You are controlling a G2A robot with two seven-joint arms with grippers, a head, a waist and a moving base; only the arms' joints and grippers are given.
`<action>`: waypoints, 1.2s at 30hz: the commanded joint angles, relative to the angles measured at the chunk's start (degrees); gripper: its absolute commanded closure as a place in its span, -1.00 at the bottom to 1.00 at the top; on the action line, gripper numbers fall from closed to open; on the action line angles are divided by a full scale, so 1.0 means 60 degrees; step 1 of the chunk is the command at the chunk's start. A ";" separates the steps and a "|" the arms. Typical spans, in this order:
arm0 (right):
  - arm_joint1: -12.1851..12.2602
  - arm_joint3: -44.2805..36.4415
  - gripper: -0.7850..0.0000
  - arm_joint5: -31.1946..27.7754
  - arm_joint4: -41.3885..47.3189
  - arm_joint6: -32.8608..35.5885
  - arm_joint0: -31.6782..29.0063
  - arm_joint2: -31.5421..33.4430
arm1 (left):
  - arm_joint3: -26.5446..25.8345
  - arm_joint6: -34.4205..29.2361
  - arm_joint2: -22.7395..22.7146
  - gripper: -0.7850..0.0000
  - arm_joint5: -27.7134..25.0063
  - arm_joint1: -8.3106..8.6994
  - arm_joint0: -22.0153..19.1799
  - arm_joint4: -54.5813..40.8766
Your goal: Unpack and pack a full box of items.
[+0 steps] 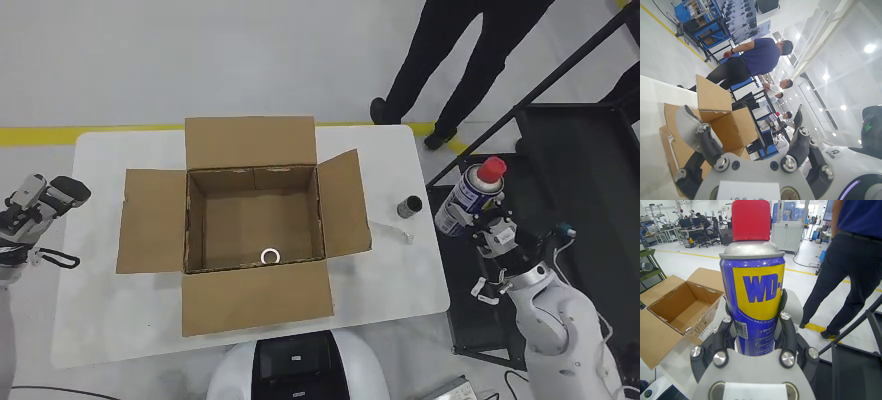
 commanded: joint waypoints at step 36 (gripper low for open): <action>-0.0206 0.6736 1.00 -0.0030 -0.1286 -0.5416 0.1792 -0.1728 | 0.0000 0.0000 0.0000 -1.00 0.0000 0.0000 0.0000 0.0000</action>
